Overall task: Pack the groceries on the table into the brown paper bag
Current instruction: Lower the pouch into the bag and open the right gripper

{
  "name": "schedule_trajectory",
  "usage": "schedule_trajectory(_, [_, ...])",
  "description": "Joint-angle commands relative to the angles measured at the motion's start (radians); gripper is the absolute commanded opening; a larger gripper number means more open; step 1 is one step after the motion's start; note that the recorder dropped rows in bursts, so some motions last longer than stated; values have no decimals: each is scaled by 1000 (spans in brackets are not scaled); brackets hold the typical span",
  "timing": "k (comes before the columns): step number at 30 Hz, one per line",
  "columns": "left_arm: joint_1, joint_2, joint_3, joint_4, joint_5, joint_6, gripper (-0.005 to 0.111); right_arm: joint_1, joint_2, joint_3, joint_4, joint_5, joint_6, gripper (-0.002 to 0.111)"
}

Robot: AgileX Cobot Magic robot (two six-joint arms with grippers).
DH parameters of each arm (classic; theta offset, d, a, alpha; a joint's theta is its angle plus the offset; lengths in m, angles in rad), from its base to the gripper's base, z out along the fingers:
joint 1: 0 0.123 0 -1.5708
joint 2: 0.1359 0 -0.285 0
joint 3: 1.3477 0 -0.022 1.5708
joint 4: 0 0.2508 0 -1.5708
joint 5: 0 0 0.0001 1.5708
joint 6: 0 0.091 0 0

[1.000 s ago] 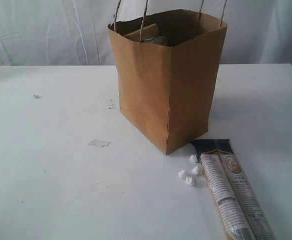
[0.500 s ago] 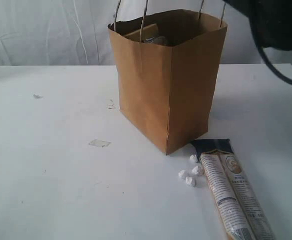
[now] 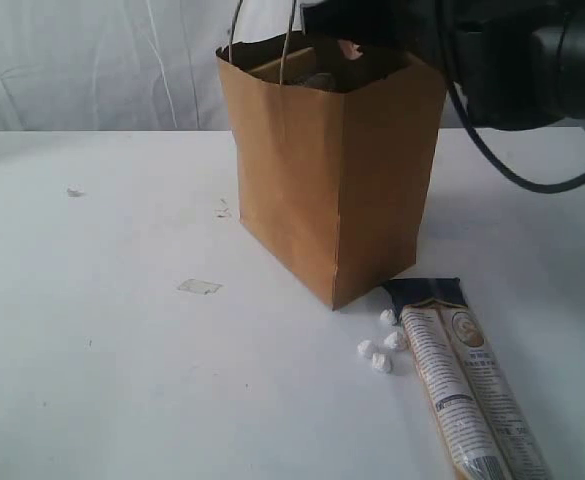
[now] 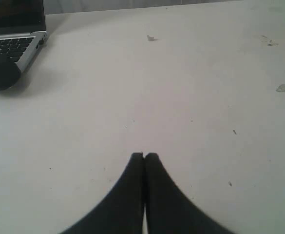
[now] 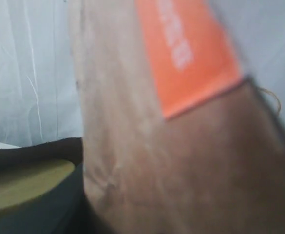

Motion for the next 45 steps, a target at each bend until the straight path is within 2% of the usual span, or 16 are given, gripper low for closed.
schedule_trajectory(1, [-5,-4,5,-7,-4,0,0,-27,-11,-12,177,-69,-178,0])
schedule_trajectory(5, [-5,-4,5,-7,-4,0,0,-30,-11,-12,239,-90,-236,1])
schedule_trajectory(13, [-5,-4,5,-7,-4,0,0,-30,-11,-12,239,-85,-236,16])
schedule_trajectory(18, [-3,-4,5,-7,-4,0,0,-30,-11,-12,276,-91,-236,16])
schedule_trajectory(23, [31,-4,5,-7,-4,0,0,-30,-11,-12,342,-108,-272,17])
schedule_trajectory(29, [36,-4,5,-7,-4,0,0,-30,-11,-12,402,-109,-427,25])
schedule_trajectory(33, [36,-4,5,-7,-4,0,0,-30,-11,-12,402,-123,-436,31])
schedule_trajectory(38, [36,-4,5,-7,-4,0,0,-30,-11,-12,402,-114,-436,31])
schedule_trajectory(45, [36,-4,5,-7,-4,0,0,-30,-9,-12,402,-114,-436,51])
